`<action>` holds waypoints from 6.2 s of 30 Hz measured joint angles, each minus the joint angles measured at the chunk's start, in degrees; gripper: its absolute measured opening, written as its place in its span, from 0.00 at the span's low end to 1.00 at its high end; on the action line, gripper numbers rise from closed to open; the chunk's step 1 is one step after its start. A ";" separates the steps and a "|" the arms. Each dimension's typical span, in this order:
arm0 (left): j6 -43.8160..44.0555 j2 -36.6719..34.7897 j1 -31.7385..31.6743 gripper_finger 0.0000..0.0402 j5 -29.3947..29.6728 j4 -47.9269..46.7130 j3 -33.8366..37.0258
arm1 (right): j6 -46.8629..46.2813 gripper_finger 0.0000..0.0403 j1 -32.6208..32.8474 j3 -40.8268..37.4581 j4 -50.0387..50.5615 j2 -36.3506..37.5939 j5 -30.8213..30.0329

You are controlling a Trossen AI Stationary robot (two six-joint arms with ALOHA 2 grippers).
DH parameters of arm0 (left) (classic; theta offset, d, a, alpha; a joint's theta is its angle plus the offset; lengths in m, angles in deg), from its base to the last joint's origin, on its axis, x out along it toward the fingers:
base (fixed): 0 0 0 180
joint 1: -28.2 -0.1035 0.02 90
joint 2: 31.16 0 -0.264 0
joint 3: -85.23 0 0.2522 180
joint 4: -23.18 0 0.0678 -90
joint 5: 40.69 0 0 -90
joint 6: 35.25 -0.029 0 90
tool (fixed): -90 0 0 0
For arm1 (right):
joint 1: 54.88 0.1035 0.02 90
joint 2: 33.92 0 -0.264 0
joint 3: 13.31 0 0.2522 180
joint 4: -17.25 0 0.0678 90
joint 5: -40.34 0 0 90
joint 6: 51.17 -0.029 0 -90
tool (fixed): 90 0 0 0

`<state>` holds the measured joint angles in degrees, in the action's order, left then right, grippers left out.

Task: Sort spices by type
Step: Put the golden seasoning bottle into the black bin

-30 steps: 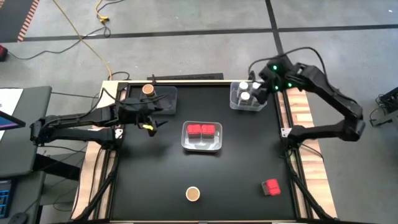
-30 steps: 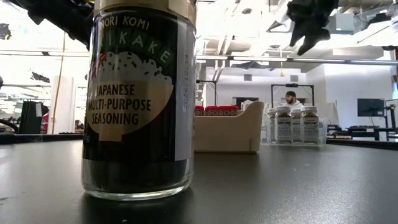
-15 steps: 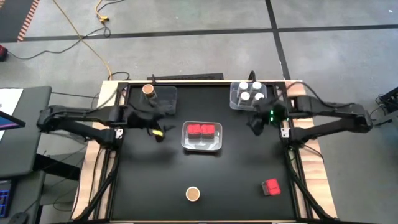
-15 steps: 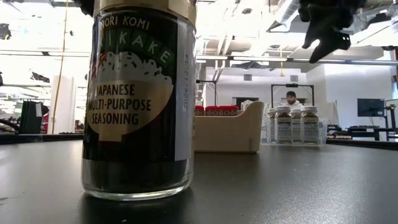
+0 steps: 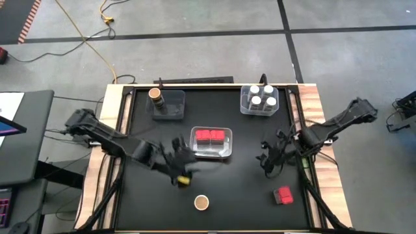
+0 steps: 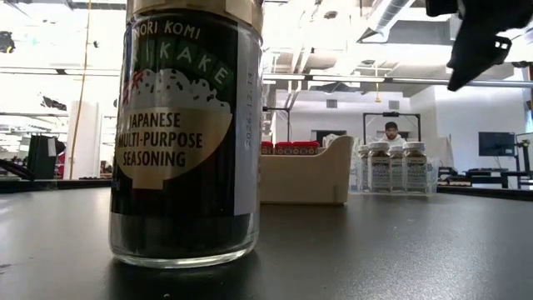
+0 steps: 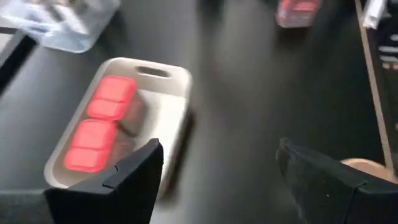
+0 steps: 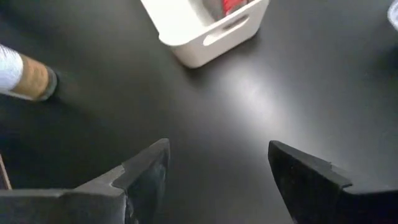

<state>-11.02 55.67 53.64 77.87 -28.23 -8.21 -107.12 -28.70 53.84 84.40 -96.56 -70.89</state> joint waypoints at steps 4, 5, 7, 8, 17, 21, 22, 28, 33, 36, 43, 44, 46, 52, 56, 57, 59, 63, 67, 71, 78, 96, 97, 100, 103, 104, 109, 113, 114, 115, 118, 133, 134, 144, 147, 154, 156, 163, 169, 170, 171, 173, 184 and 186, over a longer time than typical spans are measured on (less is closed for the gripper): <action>3.14 6.97 3.35 0.74 -0.26 -4.76 -8.23 | -2.60 0.75 3.34 -0.01 -0.13 -3.63 -1.16; 3.61 8.59 3.96 0.74 -0.80 -5.68 -9.90 | -2.75 0.75 3.93 -0.01 -0.17 -4.46 -1.29; 4.43 11.75 4.87 0.74 -2.01 -7.44 -12.90 | -2.79 0.75 4.88 0.00 -0.25 -6.06 -1.29; 4.98 13.20 5.25 0.74 -2.53 -7.95 -14.14 | -3.18 0.75 5.31 -0.02 -0.27 -6.67 -1.29; 9.31 22.49 8.48 0.74 -9.56 -5.47 -19.28 | -6.48 0.75 9.44 0.00 -0.24 -8.91 -1.29; 9.38 24.01 10.22 0.74 -10.49 -1.55 -19.56 | -8.12 0.75 10.74 -0.02 -0.21 -8.91 -1.33; 9.37 24.56 10.50 0.74 -10.49 -2.10 -19.56 | -8.31 0.75 11.02 0.00 -0.19 -8.91 -1.38; 10.23 24.84 10.66 0.74 -9.80 -3.59 -19.48 | -8.72 0.75 11.71 -0.01 0.08 -8.91 -1.41; 11.79 24.95 10.51 0.74 -10.03 -4.31 -18.41 | -8.72 0.75 11.68 -0.01 0.15 -8.91 -1.85; 13.52 24.98 10.48 0.74 -10.47 -3.10 -17.42 | -8.72 0.75 11.68 -0.02 0.11 -8.91 -2.32; 14.92 24.84 10.48 0.74 -11.77 -0.93 -15.19 | -8.68 0.75 11.66 -0.02 0.11 -8.91 -2.93; 15.41 24.74 10.48 0.74 -12.00 -0.77 -14.79 | -8.68 0.75 11.66 -0.02 0.11 -8.91 -2.93; 15.89 24.74 10.46 0.74 -12.25 -1.08 -14.18 | -8.68 0.75 11.66 0.00 0.09 -8.91 -2.93; 14.96 24.89 10.50 0.74 -12.40 -1.92 -13.99 | -8.68 0.75 11.64 -0.02 0.04 -8.91 -2.93; 14.18 24.93 10.50 0.74 -12.20 -2.15 -14.01 | -8.94 0.75 11.62 -0.02 0.00 -8.91 -2.93; 14.08 24.93 10.50 0.74 -11.96 -2.14 -14.01 | -8.96 0.75 11.62 -0.02 -0.01 -8.91 -2.93; 13.99 24.93 10.50 0.74 -11.83 -2.36 -14.01 | -8.98 0.75 11.62 -0.01 0.00 -8.91 -2.93; 14.00 24.93 10.50 0.74 -11.74 -2.55 -14.01 | -9.01 0.75 11.62 -0.02 0.00 -8.91 -2.93; 14.03 24.93 10.48 0.74 -11.70 -1.76 -13.05 | -9.05 0.75 11.62 -0.02 -0.05 -8.91 -2.93; 14.59 24.93 10.48 0.74 -11.85 0.91 -10.28 | -9.16 0.75 11.62 -0.02 -0.17 -8.91 -2.93; 12.64 24.93 10.39 0.74 -11.72 1.53 -9.77 | -9.14 0.75 11.62 -0.02 -0.13 -8.91 -2.93; 10.00 24.39 9.54 0.67 -10.11 0.77 -9.68 | -9.14 0.75 11.62 -0.02 -0.89 -8.91 -2.93; 9.54 23.87 9.15 0.67 -9.55 0.57 -9.61 | -9.14 0.75 11.62 -0.02 -0.94 -8.91 -2.93; 7.82 21.27 7.76 0.67 -8.14 0.72 -9.62 | -9.11 0.75 11.62 -0.02 -1.23 -8.91 -2.93; 5.51 17.74 6.22 0.66 -7.20 0.57 -9.64 | -9.09 0.75 11.62 -0.02 -1.33 -8.91 -2.93; 4.89 16.55 5.71 0.66 -7.01 0.54 -9.64 | -9.09 0.75 11.62 -0.02 -1.36 -8.91 -2.93; 3.89 9.38 2.30 0.67 -6.84 -2.51 -9.72 | -9.01 0.75 11.60 -0.02 -1.73 -8.91 -2.93; 3.15 3.90 -2.19 0.67 -6.54 -8.01 -9.73 | -8.99 0.75 11.61 -0.02 -2.02 -8.91 -4.30; 2.32 2.50 -3.48 0.67 -6.43 -9.38 -9.73 | -8.98 0.75 11.56 -0.02 -2.31 -8.91 -4.59; 1.27 1.14 -4.81 0.67 -6.27 -10.68 -9.73 | -8.94 0.75 11.42 -0.02 -2.51 -8.91 -4.80; -3.32 -2.57 -9.38 0.67 -6.21 -14.30 -9.73 | -8.55 0.75 10.62 -0.02 -2.82 -8.91 -4.83; -27.64 -11.04 -41.60 0.66 -16.25 -26.30 -9.05 | -8.26 0.75 1.89 -0.02 -3.06 -8.91 -4.85; -29.69 -11.09 -43.67 0.66 -19.04 -25.02 -8.02 | -8.24 0.75 1.26 -0.02 -3.05 -8.91 -4.85; -41.87 -11.25 -59.90 0.66 -30.55 -13.29 8.25 | -8.07 0.75 -4.81 -0.02 -3.32 -8.91 -4.85; -43.70 -10.92 -63.04 0.66 -34.13 -9.73 11.03 | -8.07 0.75 -6.65 -0.02 -3.34 -8.91 -4.85; -48.03 -10.40 -67.17 0.66 -36.06 -4.58 13.55 | -7.91 0.75 -10.01 -0.02 -3.26 -8.91 -4.85; -48.27 -9.18 -68.26 0.66 -37.06 -4.79 13.55 | -7.88 0.75 -10.66 -0.02 -3.26 -8.91 -4.85; -50.00 -2.52 -70.87 0.66 -40.48 -3.69 13.59 | -7.91 0.75 -12.27 0.00 -3.15 -8.91 -4.85; -52.49 0.48 -73.65 0.67 -41.22 -1.51 13.59 | -8.11 0.75 -12.47 -0.02 -3.30 -8.91 -4.83; -52.44 0.84 -74.28 0.67 -42.14 -1.25 13.59 | -8.11 0.75 -12.47 -0.02 -3.37 -8.91 -4.83; -52.46 1.15 -74.95 0.67 -42.94 -0.73 13.59 | -8.13 0.75 -12.47 -0.02 -3.37 -8.91 -4.83; -53.05 1.59 -76.13 0.67 -44.22 0.00 13.59 | -8.55 0.75 -12.47 -0.02 -3.37 -8.91 -4.83; -55.59 3.36 -78.10 0.68 -45.37 1.99 13.57 | -8.52 0.75 -13.28 -0.02 -3.29 -8.94 -4.83; -55.40 3.36 -78.52 0.68 -45.38 2.38 13.57 | -8.52 0.75 -13.66 -0.02 -3.28 -8.94 -4.83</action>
<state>-66.42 59.03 -24.88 32.49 -25.85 5.36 -115.64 -42.36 53.82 81.12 -105.49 -75.72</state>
